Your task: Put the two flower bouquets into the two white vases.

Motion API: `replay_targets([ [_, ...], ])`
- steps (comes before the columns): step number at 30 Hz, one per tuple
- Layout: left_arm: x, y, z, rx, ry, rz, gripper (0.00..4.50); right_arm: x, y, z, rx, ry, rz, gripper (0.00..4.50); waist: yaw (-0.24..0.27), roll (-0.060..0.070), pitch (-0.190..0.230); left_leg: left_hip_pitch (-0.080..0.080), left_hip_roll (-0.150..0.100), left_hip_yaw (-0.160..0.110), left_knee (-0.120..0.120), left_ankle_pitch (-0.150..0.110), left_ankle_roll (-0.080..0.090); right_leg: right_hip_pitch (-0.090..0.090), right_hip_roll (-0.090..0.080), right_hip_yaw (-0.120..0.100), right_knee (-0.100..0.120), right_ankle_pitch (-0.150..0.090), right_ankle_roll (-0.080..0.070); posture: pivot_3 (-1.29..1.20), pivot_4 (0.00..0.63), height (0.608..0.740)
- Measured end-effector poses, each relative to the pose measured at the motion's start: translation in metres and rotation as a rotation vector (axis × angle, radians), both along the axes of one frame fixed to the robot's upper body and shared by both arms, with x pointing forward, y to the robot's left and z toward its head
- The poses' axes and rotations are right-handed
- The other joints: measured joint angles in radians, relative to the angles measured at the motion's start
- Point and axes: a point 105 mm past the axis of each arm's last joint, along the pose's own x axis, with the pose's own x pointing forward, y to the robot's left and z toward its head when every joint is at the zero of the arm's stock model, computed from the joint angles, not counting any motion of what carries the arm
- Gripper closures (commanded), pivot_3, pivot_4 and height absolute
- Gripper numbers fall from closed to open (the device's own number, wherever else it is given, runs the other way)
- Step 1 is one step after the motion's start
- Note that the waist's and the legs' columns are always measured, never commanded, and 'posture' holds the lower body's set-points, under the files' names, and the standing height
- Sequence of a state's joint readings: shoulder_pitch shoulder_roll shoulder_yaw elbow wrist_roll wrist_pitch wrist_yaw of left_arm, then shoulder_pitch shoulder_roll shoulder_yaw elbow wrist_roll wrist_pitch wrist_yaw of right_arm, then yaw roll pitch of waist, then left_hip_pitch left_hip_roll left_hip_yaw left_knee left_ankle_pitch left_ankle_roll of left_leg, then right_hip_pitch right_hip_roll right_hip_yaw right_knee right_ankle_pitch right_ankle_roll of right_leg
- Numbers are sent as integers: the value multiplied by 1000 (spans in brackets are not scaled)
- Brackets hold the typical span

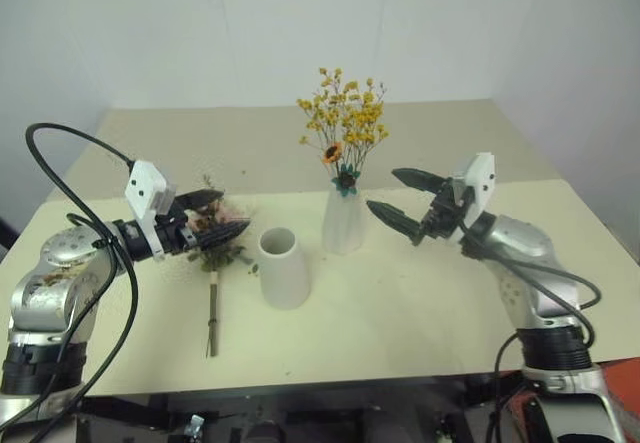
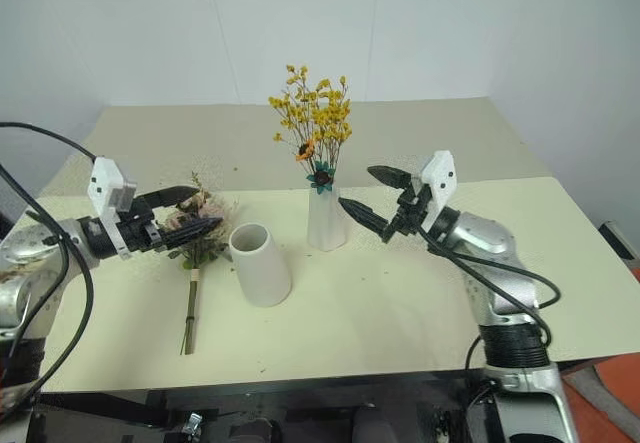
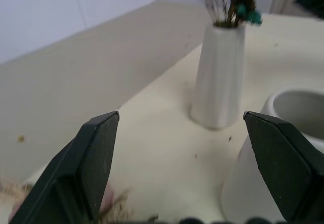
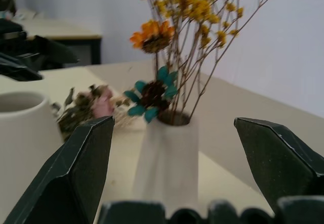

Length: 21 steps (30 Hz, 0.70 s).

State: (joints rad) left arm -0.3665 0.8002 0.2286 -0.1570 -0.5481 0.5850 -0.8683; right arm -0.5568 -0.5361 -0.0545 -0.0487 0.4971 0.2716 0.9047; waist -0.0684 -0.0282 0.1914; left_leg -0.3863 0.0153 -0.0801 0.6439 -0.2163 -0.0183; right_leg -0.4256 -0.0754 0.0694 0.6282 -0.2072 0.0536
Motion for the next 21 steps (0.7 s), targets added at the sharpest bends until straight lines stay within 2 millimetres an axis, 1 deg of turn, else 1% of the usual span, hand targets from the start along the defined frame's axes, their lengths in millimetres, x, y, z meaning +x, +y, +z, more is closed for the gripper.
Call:
replay_targets([
  [2, -1, 4, -8, 16, 52, 48, 209, -7, -2, 1, -33, 9, 57, 44, 0, 0, 0, 1, 0, 0, 0, 0, 0, 0, 0, 0, 0, 0, 1, 0, 150, 740],
  [4, -2, 8, -11, 46, 103, 108, 209, -14, -5, 2, -67, 17, 120, 44, 0, 0, 0, 1, 0, 0, 0, 0, 0, 1, 0, 0, 1, -1, 1, 0, 150, 740],
  [6, -2, 13, -16, 82, 185, 202, 209, -22, -7, 3, -106, 15, 181, 44, 0, 0, 0, 1, 0, 0, 0, 0, 0, 1, 0, 0, 0, -1, 2, 0, 150, 740],
  [9, 1, 18, -26, 127, 318, 326, 209, -26, -6, 5, -129, 6, 221, 44, 0, -1, 0, 1, 0, 0, 0, 0, 0, 1, 0, 0, 0, -1, 2, 0, 150, 740],
  [12, 2, 24, -35, 191, 445, 449, 209, -25, -6, 10, -135, -9, 234, 44, -1, -1, 1, 1, 0, 0, 0, 0, 0, 1, 0, 0, 0, -1, 2, 0, 150, 740],
  [15, 0, 26, -41, 209, 529, 529, 209, -23, -6, 14, -137, -16, 239, 44, -1, -1, 1, 1, 0, 0, 0, 0, 0, 1, 0, 0, 0, -1, 2, 0, 150, 740],
  [17, -4, 26, -49, 218, 588, 559, 209, -22, -7, 14, -137, -13, 243, 44, -1, -1, 1, 1, 0, 0, 0, 0, 0, 1, 0, 0, 0, -1, 2, 0, 150, 740],
  [19, -5, 27, -53, 225, 607, 581, 209, -21, -8, 12, -140, -5, 241, 44, -1, -1, 1, 1, 0, 0, 0, 0, 0, 0, 0, 0, 1, -1, 2, 0, 150, 740],
  [21, -8, 25, -52, 221, 591, 585, 209, -19, -9, 11, -140, 0, 237, 44, 0, -2, 1, 1, 0, 0, 0, 0, 0, 1, 0, 0, 1, -1, 2, 0, 150, 740],
])
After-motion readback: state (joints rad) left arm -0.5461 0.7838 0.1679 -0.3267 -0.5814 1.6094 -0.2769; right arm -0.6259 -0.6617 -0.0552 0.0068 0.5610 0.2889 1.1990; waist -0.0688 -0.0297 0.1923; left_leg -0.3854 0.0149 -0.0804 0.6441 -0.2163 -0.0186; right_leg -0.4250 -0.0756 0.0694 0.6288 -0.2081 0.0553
